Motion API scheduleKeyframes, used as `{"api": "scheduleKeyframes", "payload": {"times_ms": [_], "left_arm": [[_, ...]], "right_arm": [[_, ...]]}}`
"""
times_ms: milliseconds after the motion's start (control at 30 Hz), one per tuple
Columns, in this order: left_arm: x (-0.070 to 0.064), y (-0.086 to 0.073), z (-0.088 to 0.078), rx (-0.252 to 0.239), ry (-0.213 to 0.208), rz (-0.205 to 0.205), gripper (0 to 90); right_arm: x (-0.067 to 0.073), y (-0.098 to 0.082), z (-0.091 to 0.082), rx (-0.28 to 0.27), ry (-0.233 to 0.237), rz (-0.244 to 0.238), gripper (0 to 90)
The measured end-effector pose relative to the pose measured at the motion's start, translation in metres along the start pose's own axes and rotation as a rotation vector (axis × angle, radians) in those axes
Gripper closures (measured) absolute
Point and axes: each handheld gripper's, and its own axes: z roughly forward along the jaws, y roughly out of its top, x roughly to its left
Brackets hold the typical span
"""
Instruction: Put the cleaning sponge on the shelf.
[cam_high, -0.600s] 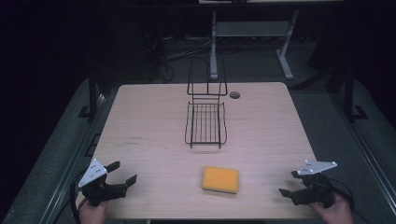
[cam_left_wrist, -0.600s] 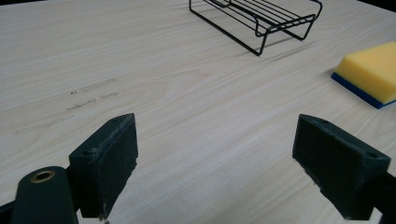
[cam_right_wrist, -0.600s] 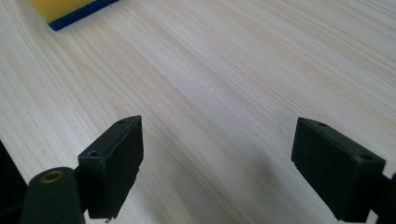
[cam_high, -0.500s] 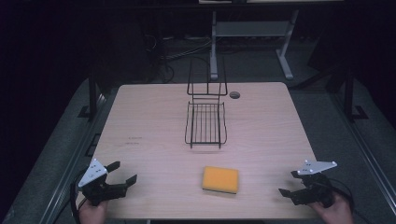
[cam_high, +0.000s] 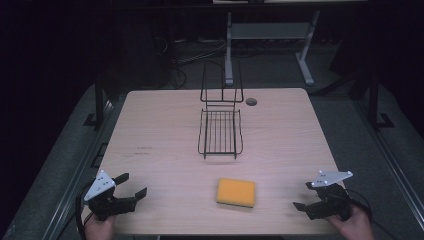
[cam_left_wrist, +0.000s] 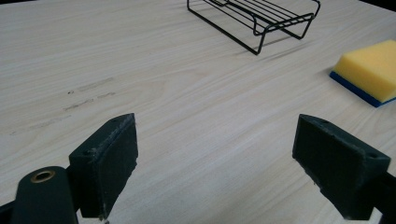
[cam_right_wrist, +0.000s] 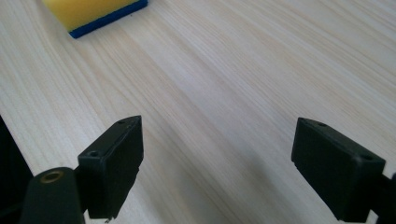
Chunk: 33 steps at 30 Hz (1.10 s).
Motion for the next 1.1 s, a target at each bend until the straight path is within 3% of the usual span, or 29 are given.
{"api": "scheduleKeyframes", "payload": {"times_ms": [1100], "left_arm": [[0.000, -0.001, -0.003, -0.008, 0.001, -0.004, 13.4]], "right_arm": [[0.009, 0.034, 0.011, 0.034, 0.089, -0.085, 16.3]]}}
